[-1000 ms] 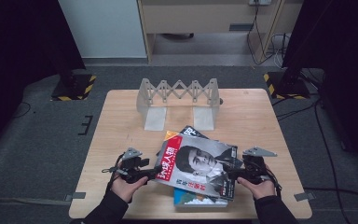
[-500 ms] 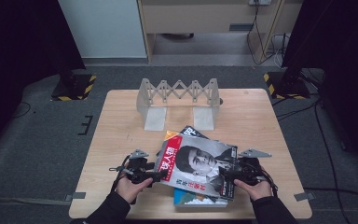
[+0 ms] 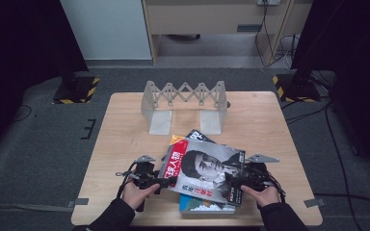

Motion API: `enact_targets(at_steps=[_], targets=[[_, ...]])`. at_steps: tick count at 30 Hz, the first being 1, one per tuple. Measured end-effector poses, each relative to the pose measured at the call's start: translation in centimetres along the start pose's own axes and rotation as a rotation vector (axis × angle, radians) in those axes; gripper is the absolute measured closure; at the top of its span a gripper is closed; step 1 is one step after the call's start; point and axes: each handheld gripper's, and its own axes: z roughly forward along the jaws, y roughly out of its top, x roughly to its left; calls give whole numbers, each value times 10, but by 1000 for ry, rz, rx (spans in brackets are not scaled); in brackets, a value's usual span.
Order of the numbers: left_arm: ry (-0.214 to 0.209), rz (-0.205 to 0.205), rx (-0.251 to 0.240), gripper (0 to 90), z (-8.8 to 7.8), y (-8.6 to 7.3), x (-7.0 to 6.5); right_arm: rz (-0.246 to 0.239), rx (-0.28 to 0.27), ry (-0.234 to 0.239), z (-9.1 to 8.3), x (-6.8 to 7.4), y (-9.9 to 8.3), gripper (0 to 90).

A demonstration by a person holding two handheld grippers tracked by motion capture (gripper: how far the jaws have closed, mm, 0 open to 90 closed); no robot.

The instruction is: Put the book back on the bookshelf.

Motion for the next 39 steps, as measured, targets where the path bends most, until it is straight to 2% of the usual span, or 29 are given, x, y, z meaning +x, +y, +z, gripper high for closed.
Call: enact_targets(at_steps=[3, 6, 7, 9, 12, 14, 15, 16, 17, 21, 27, 33, 39], targets=[[-7, 19, -3, 331, -8, 2, -4, 6, 0, 7, 1, 0, -1, 58], [-45, 4, -52, 344, -16, 3, -8, 8, -2, 9, 1, 0, -1, 57], [-45, 4, -52, 350, -16, 3, -8, 9, -3, 9, 2, 0, -2, 56], [-55, 0, -98, 361, -20, 6, -12, 16, -4, 11, 2, 0, -2, 54], [-69, -6, -122, 364, -21, 8, -14, 20, -4, 12, 2, 0, -2, 54], [-109, -30, -142, 368, -20, 11, -13, 25, -4, 14, 2, 0, -2, 53], [-109, -30, -142, 369, -20, 11, -13, 25, -4, 14, 2, 0, -2, 53], [-135, -37, -140, 369, -17, 11, -13, 23, -4, 14, 2, 0, -2, 52], [-143, -31, -131, 364, -13, 12, -14, 25, -2, 15, 2, 0, -2, 50], [-140, -33, -112, 383, -10, 15, -13, 25, -2, 15, 2, 0, -2, 49], [-135, -39, -82, 569, -4, 19, -12, 24, -1, 18, 2, -1, -2, 47], [-123, -41, -80, 667, -9, 27, -15, 26, 9, 24, 1, -2, -1, 53], [-131, -52, -102, 762, -16, 38, -17, 36, -17, 11, -5, -10, 2, 67]])
